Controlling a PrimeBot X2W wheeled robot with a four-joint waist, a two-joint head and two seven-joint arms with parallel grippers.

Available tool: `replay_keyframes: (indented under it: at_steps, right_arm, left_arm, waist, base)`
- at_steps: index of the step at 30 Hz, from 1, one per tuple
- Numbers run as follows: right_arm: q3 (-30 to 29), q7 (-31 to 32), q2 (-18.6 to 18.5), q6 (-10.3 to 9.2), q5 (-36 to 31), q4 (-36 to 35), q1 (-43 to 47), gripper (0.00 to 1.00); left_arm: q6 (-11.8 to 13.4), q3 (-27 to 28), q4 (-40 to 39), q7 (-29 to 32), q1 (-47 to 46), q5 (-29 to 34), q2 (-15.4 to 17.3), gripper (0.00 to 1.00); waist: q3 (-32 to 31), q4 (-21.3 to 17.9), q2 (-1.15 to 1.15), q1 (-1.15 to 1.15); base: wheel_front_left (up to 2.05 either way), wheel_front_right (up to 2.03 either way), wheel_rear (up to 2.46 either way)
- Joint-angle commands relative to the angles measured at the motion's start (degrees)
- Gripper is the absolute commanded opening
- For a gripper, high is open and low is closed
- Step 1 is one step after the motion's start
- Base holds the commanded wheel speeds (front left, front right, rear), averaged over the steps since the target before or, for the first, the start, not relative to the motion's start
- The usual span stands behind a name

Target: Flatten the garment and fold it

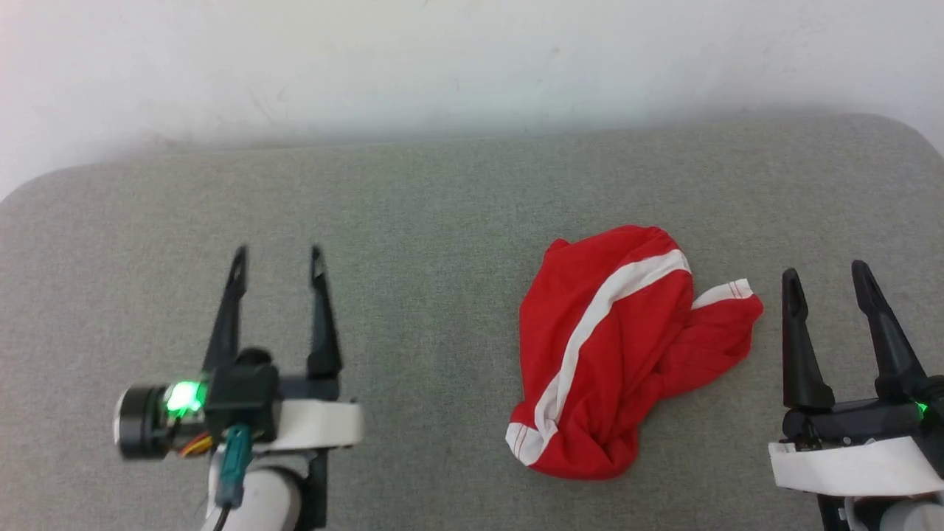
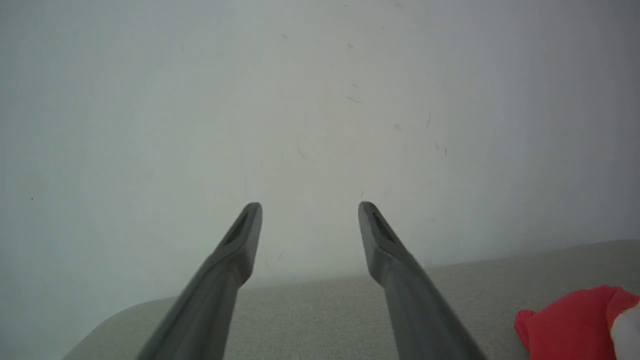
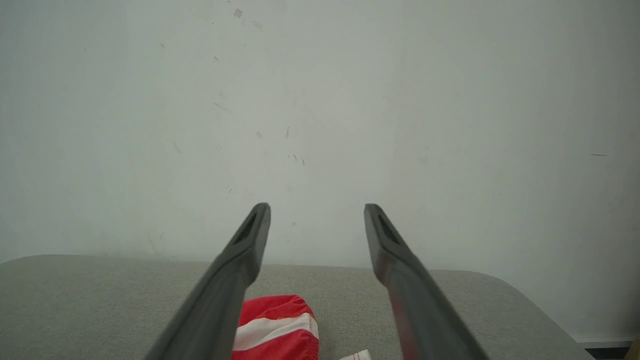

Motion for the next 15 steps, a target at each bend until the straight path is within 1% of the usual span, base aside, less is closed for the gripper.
replay_keyframes:
  at_steps: [1,5,8,15]
  right_arm:
    - [-0.2,-0.3,0.2,-0.11,-0.2,0.2,0.6,1.0]
    - [-0.6,-0.3,0.2,-0.11,0.0,1.1,1.1,1.0]
    - [-0.8,-0.3,0.2,-0.11,0.1,2.0,1.5,1.0]
    - [-1.0,-0.3,0.2,-0.11,0.4,3.9,1.5,1.0]
  left_arm:
    - [-0.1,1.5,0.0,-0.3,1.7,0.9,-0.4,1.0]
    - [-2.3,4.2,2.3,-0.3,5.8,2.4,-1.2,1.0]
    - [-4.3,5.8,3.8,-0.3,7.4,2.6,-2.6,1.0]
    - [-9.2,8.3,6.5,-0.3,7.1,3.5,-5.8,1.0]
  waist:
    - [0.0,0.2,-0.01,0.0]
    - [-0.1,0.7,-0.01,0.0]
    - [-0.2,1.1,-0.01,0.0]
    - [-0.1,1.4,-0.01,0.0]
  base:
    - [0.0,0.0,0.0]
    - [0.0,0.0,0.0]
    - [0.0,0.0,0.0]
    - [0.0,0.0,0.0]
